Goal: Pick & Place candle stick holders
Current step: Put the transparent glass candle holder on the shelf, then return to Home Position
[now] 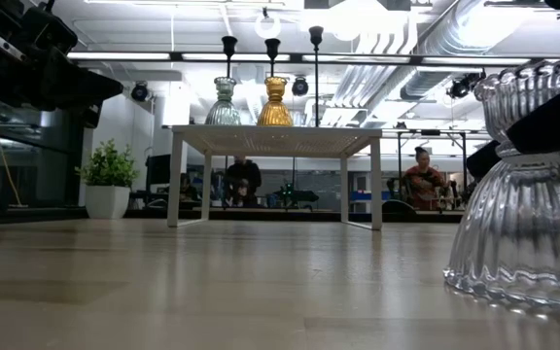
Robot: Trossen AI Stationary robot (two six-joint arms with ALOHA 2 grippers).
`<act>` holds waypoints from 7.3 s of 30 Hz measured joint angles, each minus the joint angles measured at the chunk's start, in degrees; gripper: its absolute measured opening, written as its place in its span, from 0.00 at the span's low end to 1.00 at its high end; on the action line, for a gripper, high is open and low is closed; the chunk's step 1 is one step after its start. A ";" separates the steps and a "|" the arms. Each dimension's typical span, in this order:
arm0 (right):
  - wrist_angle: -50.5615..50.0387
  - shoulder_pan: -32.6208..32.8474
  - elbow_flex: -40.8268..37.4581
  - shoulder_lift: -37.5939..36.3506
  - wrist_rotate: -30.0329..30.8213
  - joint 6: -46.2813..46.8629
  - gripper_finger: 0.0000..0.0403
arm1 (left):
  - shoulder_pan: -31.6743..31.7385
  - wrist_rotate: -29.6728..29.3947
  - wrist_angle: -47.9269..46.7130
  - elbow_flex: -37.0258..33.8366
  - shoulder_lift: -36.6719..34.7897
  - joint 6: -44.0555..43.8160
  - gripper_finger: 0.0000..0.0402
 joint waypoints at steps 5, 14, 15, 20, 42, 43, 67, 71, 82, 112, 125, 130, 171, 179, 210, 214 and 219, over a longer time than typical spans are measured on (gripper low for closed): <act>0.07 -0.01 0.00 0.00 0.72 0.01 0.42 | 0.01 0.00 -0.01 0.00 0.00 0.00 0.00; 0.59 -0.02 0.00 -0.07 0.85 -0.02 0.29 | 0.01 -0.01 -0.02 0.00 0.02 0.00 0.00; 0.59 -0.02 0.00 -0.07 0.85 -0.03 0.29 | 0.01 0.00 -0.02 0.00 0.00 0.00 0.00; 0.63 -0.59 0.00 -0.07 0.81 0.42 0.31 | 0.01 -0.02 0.00 0.00 0.02 0.00 0.00; -5.89 -8.52 3.16 -6.80 3.52 -1.03 0.28 | 0.02 -0.01 -0.02 0.00 0.01 0.00 0.00; -6.94 -9.08 3.36 -7.60 3.85 -1.04 0.28 | 0.01 0.00 -0.02 0.00 0.01 0.00 0.00; -37.65 -30.24 13.64 -22.86 5.34 -1.47 0.28 | 0.01 0.00 -0.02 0.00 0.01 0.00 0.00; -37.59 -33.91 13.64 -24.27 7.25 -2.13 0.28 | 0.00 0.00 -0.02 0.00 0.00 0.00 0.00; -43.55 -42.87 20.79 -24.63 7.82 -8.98 0.28 | 0.02 0.00 -0.02 0.00 0.01 0.00 0.00; -45.01 -56.13 21.97 -19.00 -0.22 -5.62 0.28 | 0.00 0.01 -0.02 0.00 0.02 0.00 0.00; -45.05 -57.42 22.05 -18.97 -1.07 -5.55 0.28 | 0.02 0.00 -0.02 0.00 0.02 0.00 0.00; -45.14 -57.37 22.05 -18.95 -1.28 -5.58 0.31 | 0.00 0.00 -0.02 0.00 0.01 0.00 0.00; -48.20 -52.20 21.22 -22.99 -1.69 -11.95 0.64 | 0.02 0.00 -0.02 0.00 0.02 0.00 0.00; -47.24 -43.73 9.01 -35.11 -1.90 -11.56 0.64 | 0.02 -0.02 -0.02 0.00 0.01 0.00 0.00; -26.15 -29.68 -34.54 -81.24 -27.59 -7.04 0.64 | 0.02 0.00 -0.01 0.00 0.01 0.00 0.00; -25.20 -31.89 -36.33 -84.62 -31.36 -7.60 0.64 | 0.00 -0.02 -0.02 0.00 0.00 0.00 0.00; -21.10 -35.85 -39.31 -87.83 -37.38 -9.54 0.64 | 0.02 0.00 -0.02 0.00 0.01 0.00 0.00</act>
